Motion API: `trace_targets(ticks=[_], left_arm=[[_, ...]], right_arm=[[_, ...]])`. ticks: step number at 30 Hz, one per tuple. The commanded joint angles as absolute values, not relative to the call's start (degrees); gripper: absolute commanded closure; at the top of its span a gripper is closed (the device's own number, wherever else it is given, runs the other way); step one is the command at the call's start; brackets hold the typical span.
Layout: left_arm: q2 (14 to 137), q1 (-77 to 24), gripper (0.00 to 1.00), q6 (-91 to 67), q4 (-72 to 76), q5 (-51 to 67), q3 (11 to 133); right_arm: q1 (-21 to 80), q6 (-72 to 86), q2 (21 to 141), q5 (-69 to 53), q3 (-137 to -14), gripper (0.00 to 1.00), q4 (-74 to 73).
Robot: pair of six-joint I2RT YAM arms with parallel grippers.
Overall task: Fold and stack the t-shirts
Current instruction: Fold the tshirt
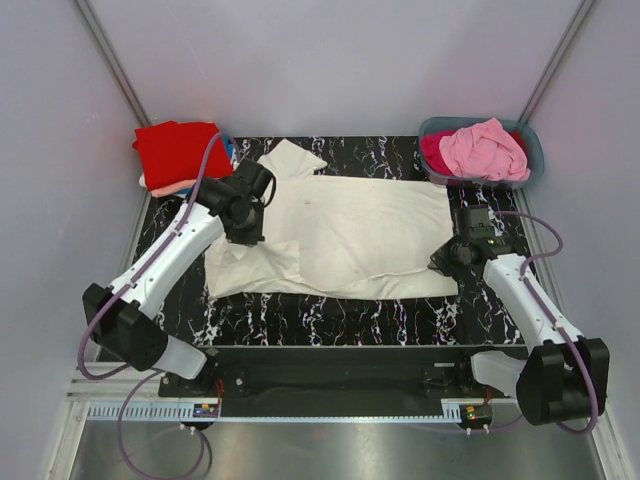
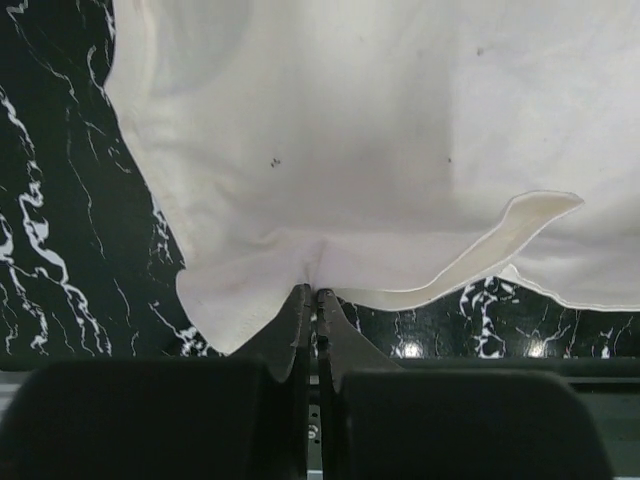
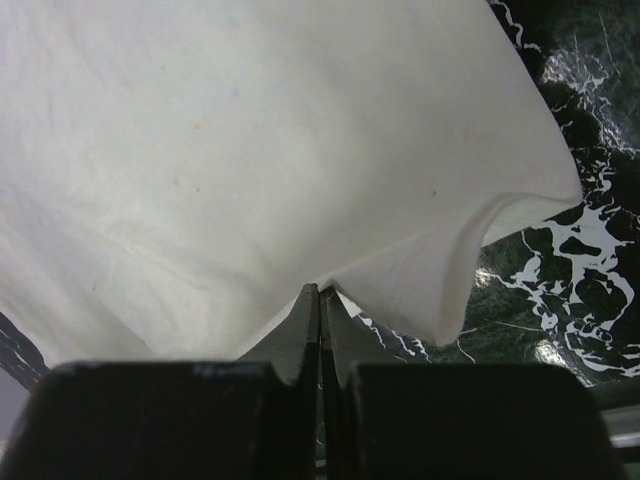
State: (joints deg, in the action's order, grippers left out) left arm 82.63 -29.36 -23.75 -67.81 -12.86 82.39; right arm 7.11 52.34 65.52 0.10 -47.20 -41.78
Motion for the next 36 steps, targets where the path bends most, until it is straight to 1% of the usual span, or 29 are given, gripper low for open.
trace_targets(ticks=[1, 11, 22, 36], left_arm=[[86.0, -27.5, 1.00, -18.3, -68.2, -12.1, 87.6], [94.8, -25.7, 1.00, -12.4, -66.9, -12.1, 95.0], [104.0, -25.5, 1.00, -7.7, -67.3, -14.2, 105.1], [112.9, -25.0, 1.00, -6.2, -67.1, -17.2, 109.7]], right_arm=[[6.9, 51.1, 67.8, 3.2, -51.1, 1.00, -38.9], [6.2, 50.3, 74.7, 6.4, -55.5, 1.00, -37.7], [4.0, 49.8, 78.0, 6.2, -54.5, 1.00, -35.9], [2.4, 48.4, 83.2, 5.0, -55.9, 1.00, -33.5]])
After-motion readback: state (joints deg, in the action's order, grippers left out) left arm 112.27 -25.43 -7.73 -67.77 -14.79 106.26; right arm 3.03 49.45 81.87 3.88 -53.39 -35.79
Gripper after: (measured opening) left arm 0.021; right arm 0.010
